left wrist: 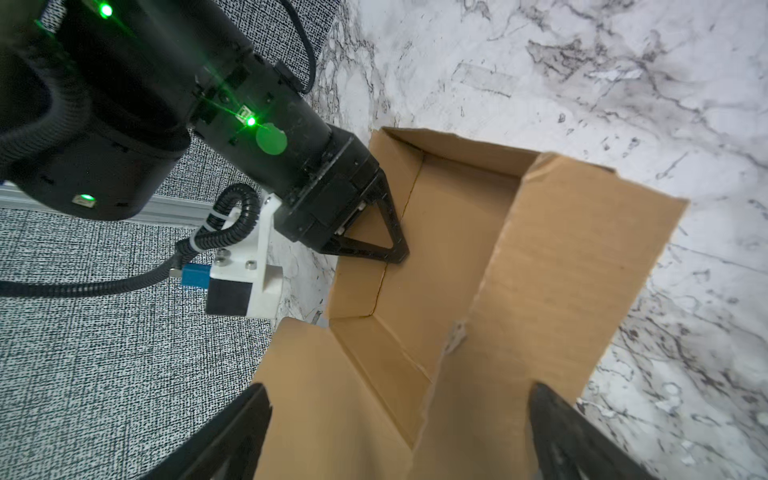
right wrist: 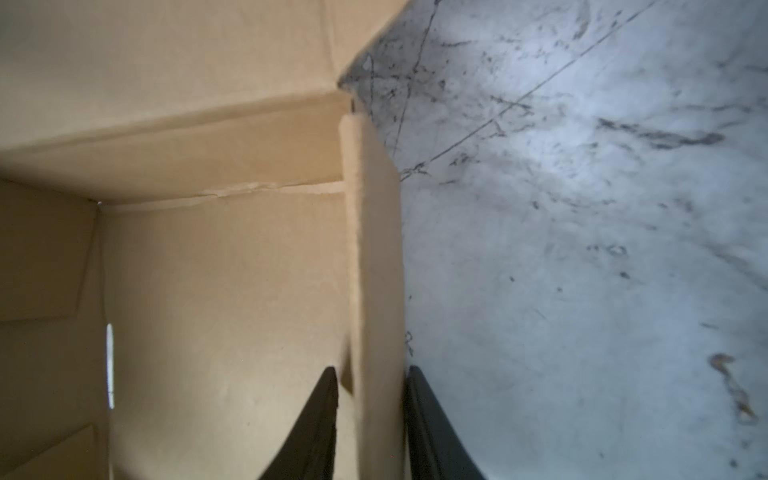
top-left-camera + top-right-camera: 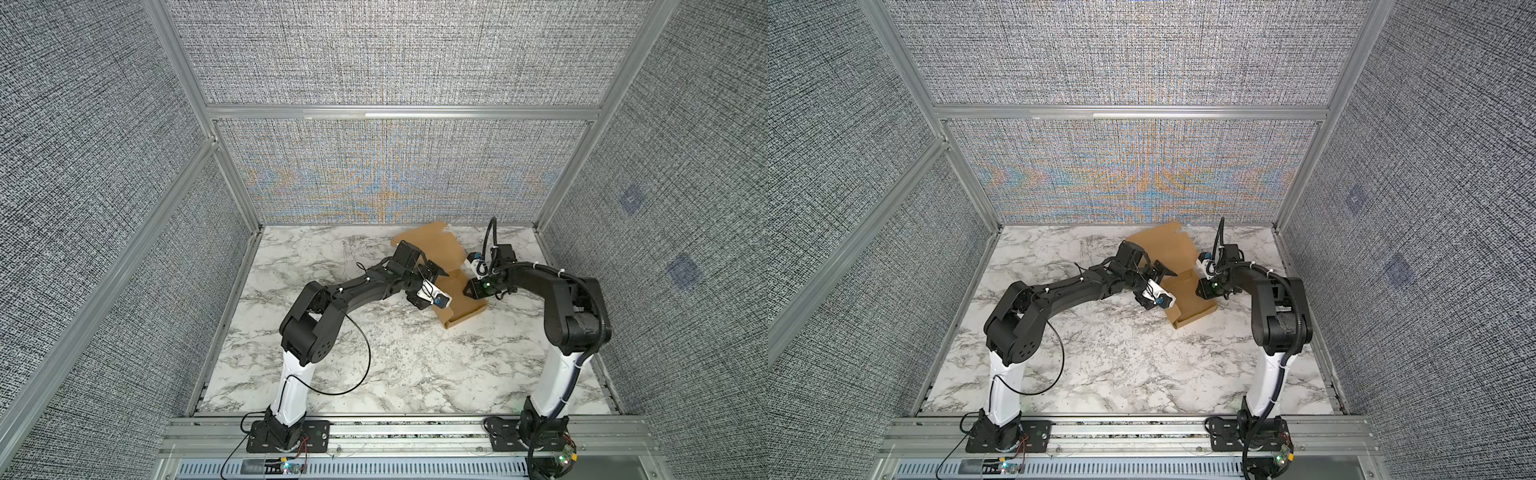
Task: Assemble paper box
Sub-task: First fold the bottom flaps of a flat cardboard box at the center of the table.
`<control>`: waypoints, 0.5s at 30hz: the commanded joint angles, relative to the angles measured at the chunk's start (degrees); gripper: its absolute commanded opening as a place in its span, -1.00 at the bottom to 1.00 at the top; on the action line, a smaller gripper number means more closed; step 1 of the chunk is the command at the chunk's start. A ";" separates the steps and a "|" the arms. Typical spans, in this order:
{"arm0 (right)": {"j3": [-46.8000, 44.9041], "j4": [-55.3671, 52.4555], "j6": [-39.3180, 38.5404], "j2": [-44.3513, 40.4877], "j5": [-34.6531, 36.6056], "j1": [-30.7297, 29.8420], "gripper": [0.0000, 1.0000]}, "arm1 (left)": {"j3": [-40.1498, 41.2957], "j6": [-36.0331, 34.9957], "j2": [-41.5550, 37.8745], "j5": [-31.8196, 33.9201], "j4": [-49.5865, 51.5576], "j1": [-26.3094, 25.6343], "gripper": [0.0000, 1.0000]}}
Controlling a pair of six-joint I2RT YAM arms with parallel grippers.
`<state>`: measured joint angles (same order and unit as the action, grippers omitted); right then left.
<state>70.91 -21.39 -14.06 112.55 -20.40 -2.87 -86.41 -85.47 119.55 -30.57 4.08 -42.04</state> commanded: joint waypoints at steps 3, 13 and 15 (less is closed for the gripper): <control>-0.07 -2.09 -0.61 0.49 0.98 0.04 -0.38 | 1.76 -0.30 0.38 0.86 -1.58 -0.16 0.97; -0.08 -2.07 -0.61 0.70 0.98 0.02 -0.38 | 4.10 -2.29 0.62 3.13 -4.54 -0.59 0.52; -0.08 -1.99 -0.53 0.81 0.98 0.11 -0.38 | 4.98 -2.33 0.57 3.68 -5.94 -0.68 0.42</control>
<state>70.91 -21.37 -14.06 112.62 -20.43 -2.83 -82.00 -87.02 120.01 -27.83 0.71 -42.65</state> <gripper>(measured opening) 0.308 0.730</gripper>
